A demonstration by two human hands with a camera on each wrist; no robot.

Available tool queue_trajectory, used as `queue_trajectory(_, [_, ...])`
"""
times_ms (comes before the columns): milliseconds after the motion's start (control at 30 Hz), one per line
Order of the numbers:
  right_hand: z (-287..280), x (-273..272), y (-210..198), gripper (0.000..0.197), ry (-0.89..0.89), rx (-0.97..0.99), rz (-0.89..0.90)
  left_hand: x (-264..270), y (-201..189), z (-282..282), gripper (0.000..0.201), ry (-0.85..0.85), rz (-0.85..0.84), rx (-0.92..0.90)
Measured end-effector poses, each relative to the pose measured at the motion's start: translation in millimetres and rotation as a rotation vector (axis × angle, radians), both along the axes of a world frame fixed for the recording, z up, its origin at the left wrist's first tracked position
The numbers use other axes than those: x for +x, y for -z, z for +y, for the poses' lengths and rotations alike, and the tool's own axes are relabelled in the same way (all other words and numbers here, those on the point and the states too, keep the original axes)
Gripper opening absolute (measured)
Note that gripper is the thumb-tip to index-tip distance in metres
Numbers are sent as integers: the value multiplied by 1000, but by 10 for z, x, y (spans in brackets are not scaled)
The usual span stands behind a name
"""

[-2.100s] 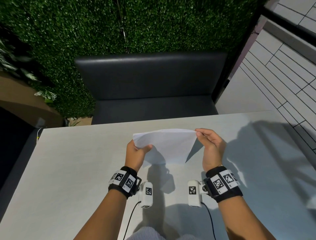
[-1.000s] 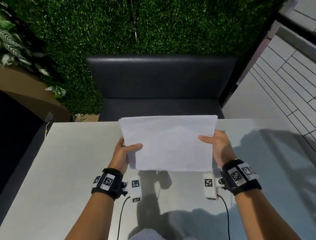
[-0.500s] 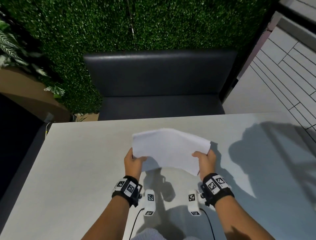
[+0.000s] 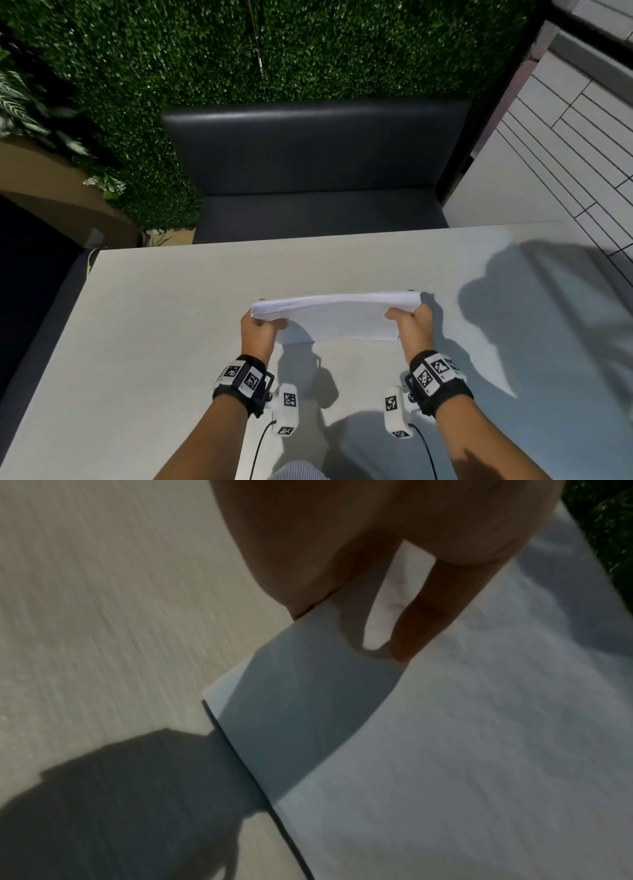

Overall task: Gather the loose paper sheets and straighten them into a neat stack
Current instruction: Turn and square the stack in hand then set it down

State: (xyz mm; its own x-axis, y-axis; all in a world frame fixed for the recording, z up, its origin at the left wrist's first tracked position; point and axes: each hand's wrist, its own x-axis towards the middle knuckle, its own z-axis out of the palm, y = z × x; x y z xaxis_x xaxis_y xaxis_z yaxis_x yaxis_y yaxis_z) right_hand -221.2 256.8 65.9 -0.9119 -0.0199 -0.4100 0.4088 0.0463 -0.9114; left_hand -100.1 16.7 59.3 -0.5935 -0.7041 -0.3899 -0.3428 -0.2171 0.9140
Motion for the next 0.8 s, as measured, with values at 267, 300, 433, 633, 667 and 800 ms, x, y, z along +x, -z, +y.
queue_trajectory(267, [9,-46,41,33,-31,26,-35,-19,104,-47,24,51,-76,22])
queue_trajectory(300, [16,-58,69,31,-42,38,-54,-10,151,-61,23,62,-83,13])
queue_trajectory(433, [19,-130,-18,35,-66,39,-27,-9,15,-100,23,171,-63,-26])
queue_trajectory(633, [97,-366,-417,47,11,254,223,-12,-358,-226,33,147,95,169])
queue_trajectory(667, [106,-335,-450,60,121,255,236,-14,-381,-232,34,115,104,217])
queue_trajectory(800, [-61,15,-518,79,264,-312,-146,-59,-389,-113,39,-7,191,439])
